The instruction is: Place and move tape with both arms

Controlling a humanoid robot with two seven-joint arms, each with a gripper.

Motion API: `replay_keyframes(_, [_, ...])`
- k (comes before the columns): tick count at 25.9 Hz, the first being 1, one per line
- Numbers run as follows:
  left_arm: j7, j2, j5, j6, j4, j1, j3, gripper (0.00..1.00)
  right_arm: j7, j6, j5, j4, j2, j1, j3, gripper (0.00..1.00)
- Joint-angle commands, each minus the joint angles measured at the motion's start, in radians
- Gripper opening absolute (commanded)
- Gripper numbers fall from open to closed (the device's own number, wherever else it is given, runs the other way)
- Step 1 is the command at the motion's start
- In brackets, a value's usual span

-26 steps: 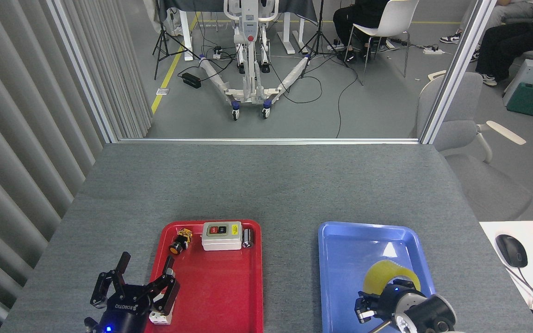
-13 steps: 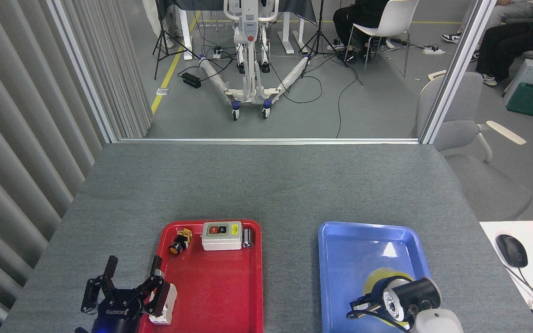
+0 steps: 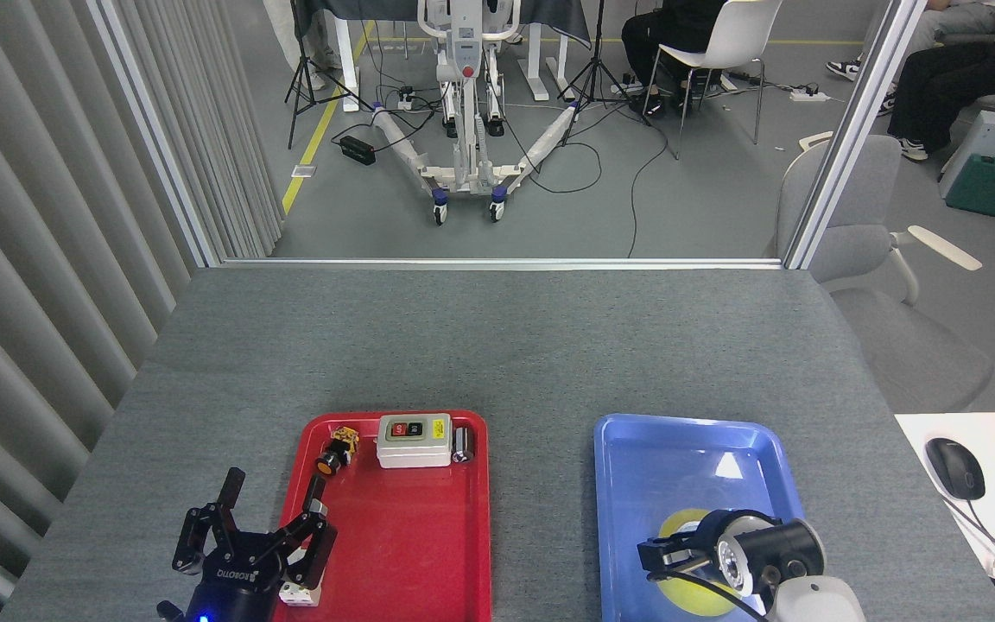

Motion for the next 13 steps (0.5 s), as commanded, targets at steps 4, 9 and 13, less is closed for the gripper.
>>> replay_keyframes(4, [0.0,-0.006,0.0,-0.018,0.0,-0.002,0.001,1.0,-0.434,0.075,-0.001,-0.036,-0.002,0.077,-0.044,0.99])
replay_keyframes(9, [0.0,-0.011,0.0,-0.019,-0.003,-0.003,0.001,1.0,-0.853,0.081,-0.001,-0.063,0.004,0.162,-0.086,0.99])
replay_keyframes(13, [-0.002,-0.011,0.0,-0.019,-0.006,-0.003,0.003,1.0,-1.097,0.078,-0.001,-0.062,0.016,0.22,-0.106,0.99])
